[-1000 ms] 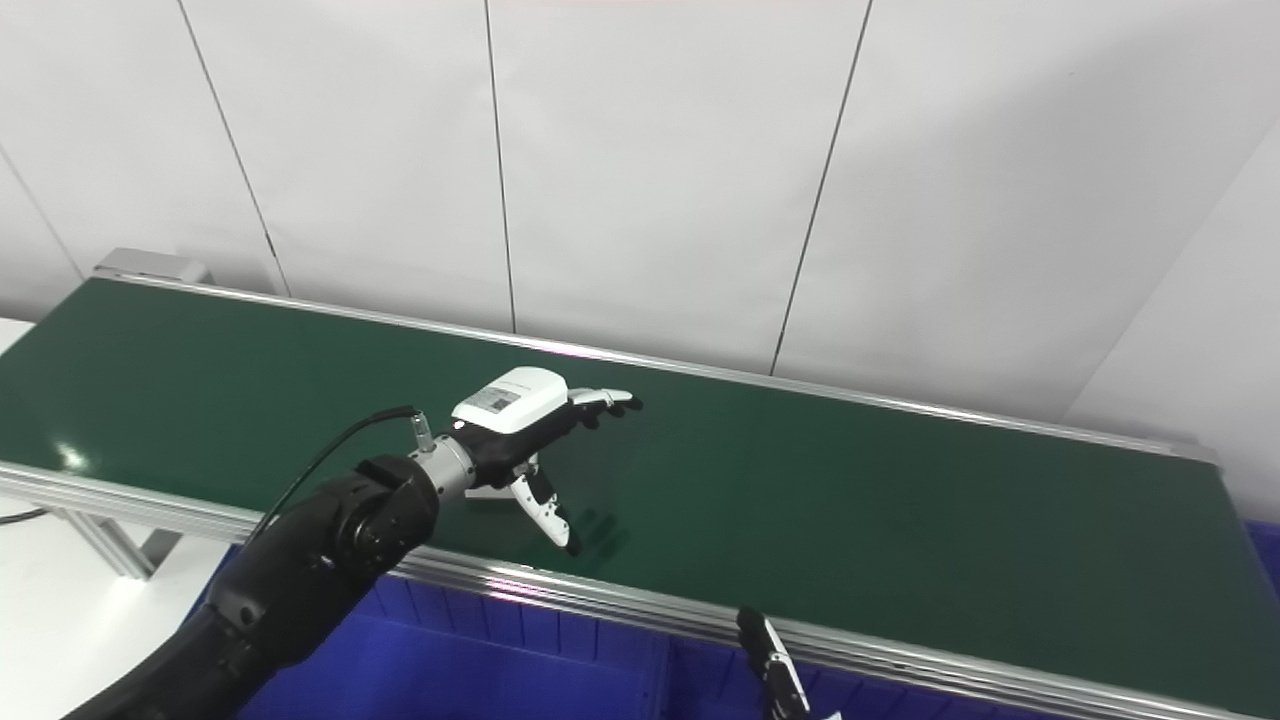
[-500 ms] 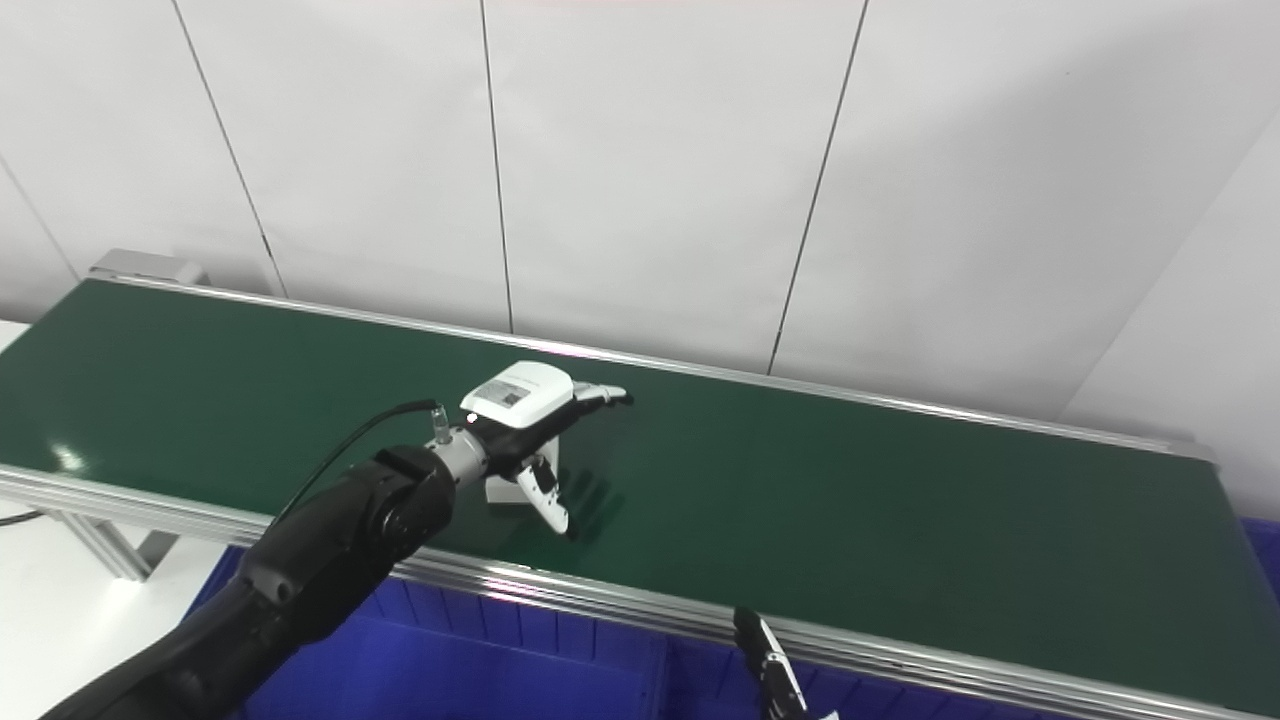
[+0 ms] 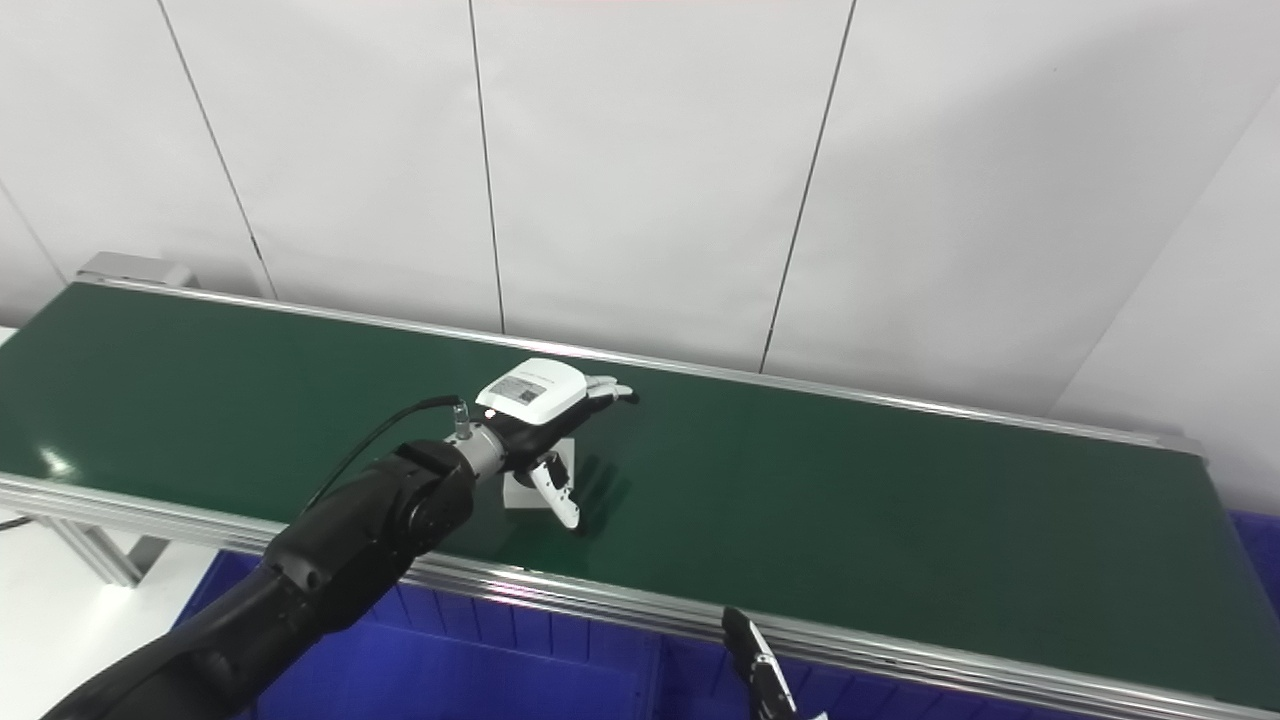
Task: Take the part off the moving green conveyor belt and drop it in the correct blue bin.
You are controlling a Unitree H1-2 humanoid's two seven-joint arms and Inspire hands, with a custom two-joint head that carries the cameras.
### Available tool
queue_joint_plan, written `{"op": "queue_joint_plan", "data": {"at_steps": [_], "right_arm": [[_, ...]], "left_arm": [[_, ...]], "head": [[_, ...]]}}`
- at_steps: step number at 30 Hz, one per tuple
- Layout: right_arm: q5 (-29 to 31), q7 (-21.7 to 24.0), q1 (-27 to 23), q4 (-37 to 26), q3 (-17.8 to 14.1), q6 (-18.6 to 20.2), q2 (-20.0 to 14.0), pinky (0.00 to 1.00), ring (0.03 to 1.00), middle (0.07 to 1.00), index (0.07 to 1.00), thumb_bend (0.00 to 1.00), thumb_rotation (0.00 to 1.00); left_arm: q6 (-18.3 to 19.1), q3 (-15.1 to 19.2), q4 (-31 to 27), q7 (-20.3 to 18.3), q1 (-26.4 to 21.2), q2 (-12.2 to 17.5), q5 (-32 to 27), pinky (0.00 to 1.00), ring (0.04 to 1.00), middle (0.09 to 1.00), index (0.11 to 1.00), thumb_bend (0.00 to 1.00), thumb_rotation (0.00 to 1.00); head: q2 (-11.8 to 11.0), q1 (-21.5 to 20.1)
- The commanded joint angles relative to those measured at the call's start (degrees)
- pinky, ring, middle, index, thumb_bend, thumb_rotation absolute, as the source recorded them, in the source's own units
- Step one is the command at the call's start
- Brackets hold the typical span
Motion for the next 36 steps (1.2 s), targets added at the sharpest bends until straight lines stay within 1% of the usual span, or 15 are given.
{"op": "queue_joint_plan", "data": {"at_steps": [1, 5, 8, 10, 15, 19, 21, 22, 23, 24, 25, 26, 27, 29, 36], "right_arm": [[-0.4, -0.2, -0.3, -1.4, 0.3, -3.0, 0.8, 0.96, 0.939, 0.931, 0.919, 0.87, 0.92], [-0.5, -0.3, -0.3, -1.6, 0.4, -3.0, 0.9, 0.95, 0.938, 0.931, 0.920, 0.87, 0.92], [-0.4, -0.1, -0.2, -1.8, 0.4, -3.0, 1.0, 0.95, 0.942, 0.932, 0.919, 0.87, 0.91], [-0.4, -0.2, -0.2, -1.8, 0.4, -3.0, 1.0, 0.95, 0.940, 0.930, 0.918, 0.87, 0.91], [0.0, -0.1, -0.2, -1.8, 0.3, -3.0, 1.1, 0.94, 0.937, 0.928, 0.915, 0.88, 0.91], [-0.2, 0.0, -0.1, -1.9, 0.4, -3.0, 1.0, 0.95, 0.943, 0.929, 0.916, 0.88, 0.91], [-0.3, 0.0, 0.0, -2.1, 0.4, -3.0, 1.0, 0.95, 0.945, 0.928, 0.916, 0.87, 0.91], [-0.3, 0.1, 0.0, -2.2, 0.4, -3.0, 0.9, 0.96, 0.948, 0.929, 0.917, 0.88, 0.91], [-0.3, 0.1, 0.1, -2.3, 0.4, -3.0, 1.0, 0.96, 0.950, 0.929, 0.917, 0.88, 0.91], [-0.3, 0.1, 0.2, -2.4, 0.4, -3.0, 1.0, 0.96, 0.949, 0.928, 0.917, 0.88, 0.91], [-0.3, 0.1, 0.2, -2.4, 0.4, -3.0, 1.0, 0.96, 0.949, 0.927, 0.918, 0.88, 0.91], [-0.2, 0.2, 0.2, -2.4, 0.3, -3.0, 1.0, 0.96, 0.949, 0.927, 0.918, 0.88, 0.91], [-0.1, 0.2, 0.2, -2.4, 0.3, -3.0, 1.1, 0.96, 0.948, 0.925, 0.914, 0.87, 0.91], [-0.2, 0.1, 0.3, -2.5, 0.3, -3.0, 1.1, 0.95, 0.946, 0.922, 0.911, 0.87, 0.91], [0.0, 0.3, 0.2, -2.5, 0.4, -3.0, 1.1, 0.94, 0.940, 0.917, 0.905, 0.86, 0.90]], "left_arm": [[0.6, -0.1, 0.1, 1.7, -3.7, 0.2, 0.7, 0.83, 0.880, 0.907, 0.869, 1.00, 0.23], [1.0, -1.9, 0.4, -0.9, -4.4, 1.0, 1.8, 0.84, 0.875, 0.903, 0.862, 1.00, 0.25], [2.3, -4.7, 0.0, -3.2, -4.7, 1.9, 5.4, 0.85, 0.875, 0.894, 0.854, 1.00, 0.27], [3.1, -6.2, -0.1, -4.0, -4.8, 2.3, 7.2, 0.86, 0.872, 0.886, 0.846, 1.00, 0.25], [5.0, -8.4, 0.3, -2.9, -4.8, 2.9, 10.6, 0.85, 0.845, 0.860, 0.818, 1.00, 0.19], [6.1, -9.1, 0.9, -3.1, -5.1, 2.9, 11.2, 0.83, 0.829, 0.845, 0.798, 1.00, 0.15], [6.3, -9.1, 1.1, -2.9, -5.2, 2.7, 11.2, 0.80, 0.792, 0.811, 0.772, 0.97, 0.11], [6.3, -9.1, 1.2, -2.6, -5.1, 2.6, 11.1, 0.74, 0.734, 0.764, 0.720, 0.92, 0.05], [5.9, -8.8, 1.5, -1.1, -4.9, 2.4, 10.7, 0.73, 0.714, 0.748, 0.703, 0.91, 0.03], [5.4, -8.6, 1.8, 0.3, -4.8, 2.3, 10.3, 0.60, 0.603, 0.660, 0.576, 0.68, 0.04], [5.1, -8.5, 2.1, 1.2, -4.7, 2.2, 10.0, 0.49, 0.516, 0.590, 0.515, 0.57, 0.04], [4.4, -8.0, 2.5, 2.5, -4.6, 1.9, 9.2, 0.48, 0.508, 0.584, 0.510, 0.56, 0.04], [4.0, -7.8, 2.8, 3.2, -4.6, 1.8, 8.5, 0.34, 0.379, 0.477, 0.506, 0.54, 0.02], [3.5, -7.8, 3.4, 4.7, -4.6, 1.6, 8.0, 0.26, 0.300, 0.418, 0.505, 0.52, 0.00], [3.0, -7.7, 3.2, 6.2, -4.7, 1.4, 7.4, 0.19, 0.251, 0.393, 0.504, 0.52, 0.00]], "head": [[0.0, 0.0], [0.3, -0.3], [0.4, -0.3], [0.4, -0.3], [0.4, -0.2], [0.5, -0.4], [0.5, -0.3], [0.5, -0.3], [0.6, -0.3], [0.6, -0.3], [0.6, -0.3], [0.6, -0.3], [0.6, -0.3], [0.6, -0.3], [0.7, -0.6]]}}
